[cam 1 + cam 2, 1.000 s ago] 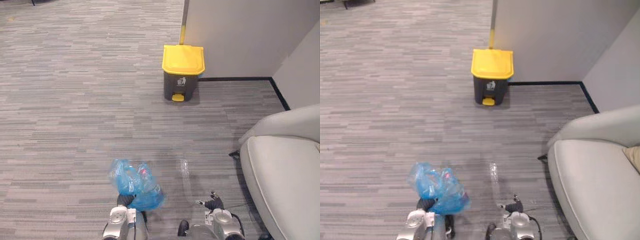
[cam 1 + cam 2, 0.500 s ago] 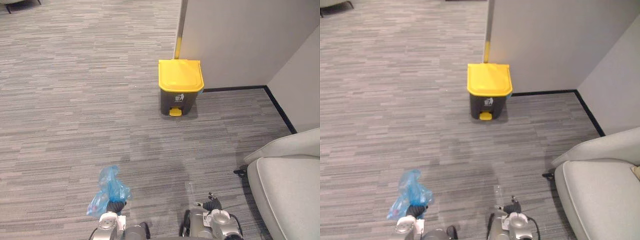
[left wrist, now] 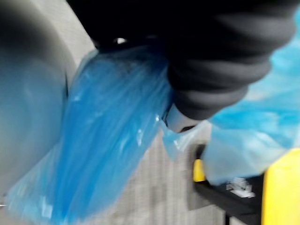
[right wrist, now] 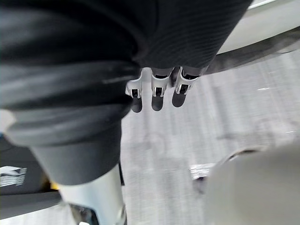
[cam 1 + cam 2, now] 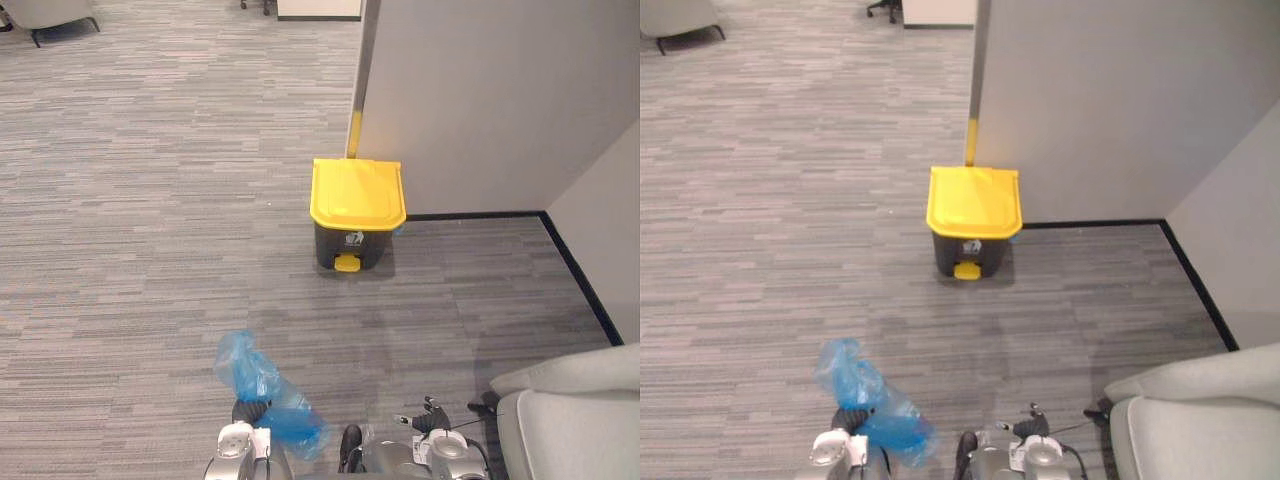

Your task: Gather rubbish on tea table into small bin, then transfer packed bag to large trash can.

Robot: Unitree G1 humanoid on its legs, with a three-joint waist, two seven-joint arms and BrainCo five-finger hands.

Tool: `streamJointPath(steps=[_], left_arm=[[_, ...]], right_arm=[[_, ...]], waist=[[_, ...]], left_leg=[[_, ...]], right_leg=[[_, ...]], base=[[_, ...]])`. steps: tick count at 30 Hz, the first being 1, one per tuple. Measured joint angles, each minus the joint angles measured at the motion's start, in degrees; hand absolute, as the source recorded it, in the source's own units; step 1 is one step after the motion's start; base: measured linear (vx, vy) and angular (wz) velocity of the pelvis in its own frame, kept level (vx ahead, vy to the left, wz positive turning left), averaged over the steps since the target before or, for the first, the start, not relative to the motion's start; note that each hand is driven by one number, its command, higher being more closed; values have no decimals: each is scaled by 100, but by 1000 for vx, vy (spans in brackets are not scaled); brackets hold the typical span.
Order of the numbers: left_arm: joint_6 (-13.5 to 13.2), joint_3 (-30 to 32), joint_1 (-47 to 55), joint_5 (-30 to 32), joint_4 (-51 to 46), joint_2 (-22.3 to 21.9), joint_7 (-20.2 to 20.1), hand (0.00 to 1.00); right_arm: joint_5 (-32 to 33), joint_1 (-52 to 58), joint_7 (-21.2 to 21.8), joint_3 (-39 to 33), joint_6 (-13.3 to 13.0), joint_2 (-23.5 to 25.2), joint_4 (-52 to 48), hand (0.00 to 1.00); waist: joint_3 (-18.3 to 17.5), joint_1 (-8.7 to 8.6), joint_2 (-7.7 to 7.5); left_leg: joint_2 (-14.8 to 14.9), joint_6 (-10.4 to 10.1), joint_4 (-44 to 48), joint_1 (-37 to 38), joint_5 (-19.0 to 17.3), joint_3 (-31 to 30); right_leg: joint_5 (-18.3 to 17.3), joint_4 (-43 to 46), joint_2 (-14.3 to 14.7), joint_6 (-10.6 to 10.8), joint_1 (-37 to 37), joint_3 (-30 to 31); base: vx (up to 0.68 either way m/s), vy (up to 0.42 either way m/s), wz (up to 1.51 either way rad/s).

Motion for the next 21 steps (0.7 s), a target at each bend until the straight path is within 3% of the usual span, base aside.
streamJointPath(steps=[1,2,3,4,6,8,10,11,12,13,14,15,16,18,19,20,21], left_arm=[[1,-7,-64,0,6,-8,-13,100],[1,-12,-63,-1,12,-16,-21,100],[2,-13,-45,-1,30,-44,-37,100],[-1,-19,-38,-4,69,24,-36,100],[7,-22,-186,-5,165,152,-37,100],[6,-69,-189,-5,230,242,-36,100],[10,-82,-123,-5,257,253,-35,100],[14,-215,-50,-5,254,303,-35,100],[19,-299,-19,-5,256,377,-34,100],[20,-300,-16,-5,256,399,-33,100],[22,-297,-16,-7,255,469,-12,100],[23,-293,-26,-11,255,539,26,100],[23,-286,-35,-11,256,553,42,100],[23,-266,-97,-10,262,574,69,100],[22,-255,-103,-10,265,579,68,100],[16,-259,-94,-10,275,619,66,100],[10,-258,-104,-5,426,628,62,100]], right_arm=[[11,-24,-6,-101,1,-3,19,0],[18,-24,-10,-108,2,-7,30,0],[20,-12,-22,-147,4,-78,58,0],[20,-35,-52,-119,20,-53,141,0],[19,-37,-64,-153,30,-12,146,0],[13,-78,-63,-148,17,-18,135,0],[-9,-102,-60,-142,3,-12,140,0],[-19,-50,-42,-108,6,5,141,0],[-19,-14,-31,-39,11,7,143,0],[-19,15,-30,-25,16,7,145,0],[-17,33,-12,-17,33,-7,151,0],[-21,-44,9,36,27,-49,160,0],[-23,-44,10,40,26,-54,168,0],[-29,-158,11,124,26,-85,198,0],[-29,-222,16,146,27,-89,257,0],[-34,-211,15,155,29,-91,258,0],[-34,-163,18,148,32,-154,299,0]], waist=[[21,20,-44],[16,21,-40],[-14,26,-2],[-93,80,-147],[-90,11,-299],[-107,64,-324],[-90,55,-253],[-97,20,-222],[-94,2,-211],[-96,-3,-214],[-98,-35,-223],[-70,-75,-168],[-54,-91,-142],[4,-132,-39],[15,-171,-22],[-32,-220,-142],[-7,-291,-213]], left_leg=[[-403,16,-1453,-18,276,-16],[-520,-1,-1937,25,463,-44],[-720,-55,-2755,129,1244,-204],[-987,188,-3025,269,1514,-122],[-1193,399,-2828,217,1341,-26],[-1280,463,-2646,360,986,107],[-1310,468,-2710,754,643,206],[-1325,475,-2793,1048,484,275],[-1372,485,-2851,1306,381,306],[-1386,500,-2883,1397,363,311],[-1415,502,-3000,1667,336,304],[-1379,501,-3132,1881,336,294],[-1347,501,-3163,1942,336,296],[-1161,495,-3294,2185,334,290],[-1093,474,-3324,2270,324,278],[-1135,346,-3326,2340,274,217],[-1225,38,-3319,2495,77,-36]], right_leg=[[-82,1,-208,241,118,40],[-125,1,-258,312,150,61],[-223,-20,-305,494,211,152],[-247,-96,-466,622,243,351],[-196,-295,-709,795,402,412],[-181,-32,-841,903,416,581],[-262,1187,-954,1051,53,848],[-185,2471,-1078,1250,-470,911],[-231,3516,-1146,1266,-910,947],[-287,3759,-1167,1238,-1039,935],[-453,4160,-1171,1042,-1327,783],[-611,4025,-1118,863,-1529,500],[-645,3892,-1081,826,-1585,398],[-651,2815,-817,656,-1821,27],[-332,1894,-659,628,-1863,-8],[241,1016,-573,615,-1790,73],[1038,703,-523,130,-1714,306]], base=[[298,154,-3],[463,255,-9],[400,230,-20],[428,219,-15],[404,189,12],[380,182,-26],[335,188,-46],[362,182,-19],[301,140,-10],[405,88,4],[351,17,6],[415,6,7],[264,-34,4],[290,-91,9],[406,-168,26],[445,-199,45],[455,-205,30]])
